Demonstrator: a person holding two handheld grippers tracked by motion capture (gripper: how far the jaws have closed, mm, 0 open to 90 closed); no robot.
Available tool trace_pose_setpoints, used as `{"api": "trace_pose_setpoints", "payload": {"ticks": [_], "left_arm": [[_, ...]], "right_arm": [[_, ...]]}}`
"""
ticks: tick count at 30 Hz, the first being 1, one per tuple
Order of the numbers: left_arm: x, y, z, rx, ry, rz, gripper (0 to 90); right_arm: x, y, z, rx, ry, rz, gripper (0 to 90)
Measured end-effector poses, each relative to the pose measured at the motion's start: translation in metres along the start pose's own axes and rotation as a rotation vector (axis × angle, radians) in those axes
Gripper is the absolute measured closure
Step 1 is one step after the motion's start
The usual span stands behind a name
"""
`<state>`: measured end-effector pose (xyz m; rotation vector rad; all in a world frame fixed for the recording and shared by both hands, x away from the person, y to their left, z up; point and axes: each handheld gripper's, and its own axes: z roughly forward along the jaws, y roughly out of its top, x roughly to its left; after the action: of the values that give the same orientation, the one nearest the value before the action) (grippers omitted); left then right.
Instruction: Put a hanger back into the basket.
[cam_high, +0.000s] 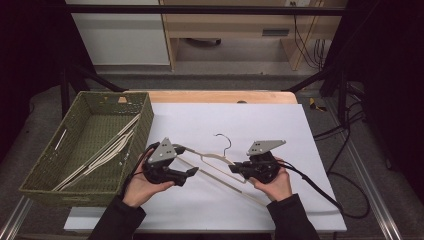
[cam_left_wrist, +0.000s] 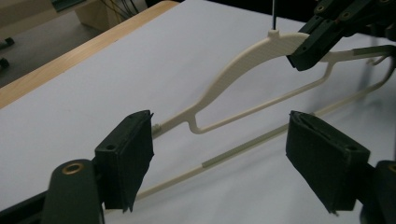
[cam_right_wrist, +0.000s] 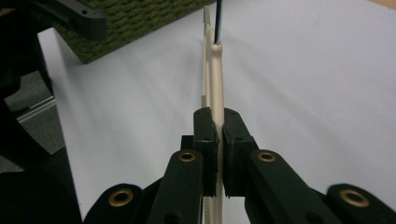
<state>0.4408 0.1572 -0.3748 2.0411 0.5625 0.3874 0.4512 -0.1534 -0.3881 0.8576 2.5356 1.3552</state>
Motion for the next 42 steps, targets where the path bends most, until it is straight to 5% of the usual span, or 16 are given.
{"api": "trace_pose_setpoints", "payload": {"ticks": [10, 20, 23, 28, 36, 42], "left_arm": [[-0.011, -0.008, -0.003, 0.015, -0.06, 0.029, 23.8], [-0.023, -0.011, 0.015, 0.083, -0.145, 0.103, 56.4], [-0.023, -0.011, 0.014, 0.095, -0.154, 0.107, 68.8], [-0.026, -0.011, 0.014, 0.113, -0.12, 0.149, 72.3], [-0.033, -0.008, 0.008, 0.107, -0.135, 0.129, 79.2], [-0.039, -0.007, 0.011, 0.113, -0.184, 0.1, 84.5]], "right_arm": [[0.023, 0.003, -0.008, 0.001, 0.146, -0.091, 87.0], [0.039, 0.006, 0.003, 0.025, 0.233, -0.144, 86.9], [0.039, 0.005, 0.005, 0.033, 0.232, -0.144, 86.9], [0.038, 0.005, 0.007, 0.033, 0.203, -0.137, 85.4], [0.038, 0.005, 0.006, 0.007, 0.103, -0.135, 75.0], [0.036, 0.004, 0.008, 0.001, 0.027, -0.136, 61.7]]}}
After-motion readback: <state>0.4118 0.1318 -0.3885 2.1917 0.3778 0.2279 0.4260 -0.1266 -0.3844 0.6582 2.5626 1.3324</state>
